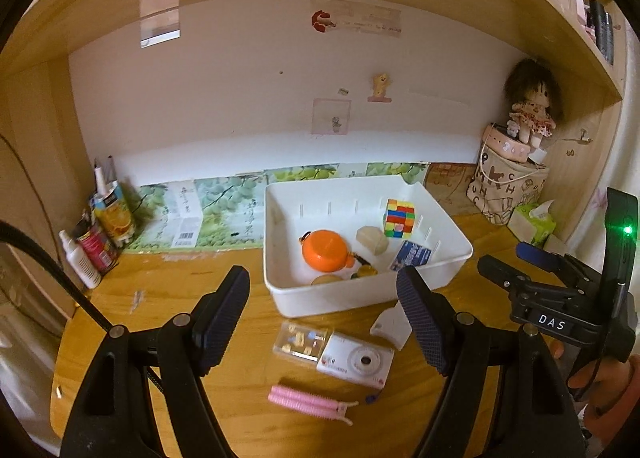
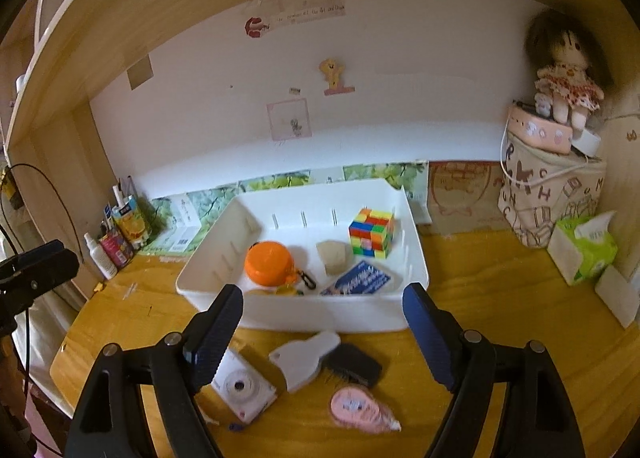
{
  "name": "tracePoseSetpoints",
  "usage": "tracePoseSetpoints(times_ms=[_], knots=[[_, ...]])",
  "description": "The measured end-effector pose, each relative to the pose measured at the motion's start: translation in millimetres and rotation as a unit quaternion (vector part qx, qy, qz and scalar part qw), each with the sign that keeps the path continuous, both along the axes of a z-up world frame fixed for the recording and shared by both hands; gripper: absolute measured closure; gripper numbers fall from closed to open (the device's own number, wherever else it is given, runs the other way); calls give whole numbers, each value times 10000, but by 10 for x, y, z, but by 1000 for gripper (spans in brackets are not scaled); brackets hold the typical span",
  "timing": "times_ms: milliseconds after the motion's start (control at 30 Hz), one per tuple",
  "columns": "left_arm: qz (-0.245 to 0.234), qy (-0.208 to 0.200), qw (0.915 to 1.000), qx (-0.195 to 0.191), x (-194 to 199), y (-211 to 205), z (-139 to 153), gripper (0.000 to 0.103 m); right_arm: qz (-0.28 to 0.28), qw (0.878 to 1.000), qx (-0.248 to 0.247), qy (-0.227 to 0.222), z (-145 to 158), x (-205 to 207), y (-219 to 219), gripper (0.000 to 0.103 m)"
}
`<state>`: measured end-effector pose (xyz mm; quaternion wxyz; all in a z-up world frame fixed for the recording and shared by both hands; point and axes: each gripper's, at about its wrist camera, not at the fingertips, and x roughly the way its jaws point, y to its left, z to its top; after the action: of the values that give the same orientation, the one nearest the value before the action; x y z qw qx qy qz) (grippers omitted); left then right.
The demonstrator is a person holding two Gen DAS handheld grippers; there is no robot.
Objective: Organize rigid objects
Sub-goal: 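Withdraw both grippers from the bin toward the remaining desk items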
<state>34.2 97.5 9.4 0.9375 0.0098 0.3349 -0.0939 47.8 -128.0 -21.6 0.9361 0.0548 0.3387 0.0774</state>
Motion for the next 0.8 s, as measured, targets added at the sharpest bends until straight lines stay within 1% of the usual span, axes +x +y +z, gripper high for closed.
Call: tracePoseSetpoints(times_ms=[167,267,467,633,800], knots=[[197,169,9997,-9,-117,-6,-56,24,21,9999,53,131,-88,-109,-76,18],[341,328,9989,-44,-158,-31,-116,24,60,9995,118,286,-174,-137,-150,18],[782,578,9953,14,-230,-89,-218,24,222,9969,280,701,-366,-138,-325,18],[1183,806,9897,20,-276,-125,-308,24,386,9940,361,957,-510,-135,-454,18],[1530,1086,9822,-16,-301,-163,-394,24,511,9901,446,1231,-669,-120,-546,18]])
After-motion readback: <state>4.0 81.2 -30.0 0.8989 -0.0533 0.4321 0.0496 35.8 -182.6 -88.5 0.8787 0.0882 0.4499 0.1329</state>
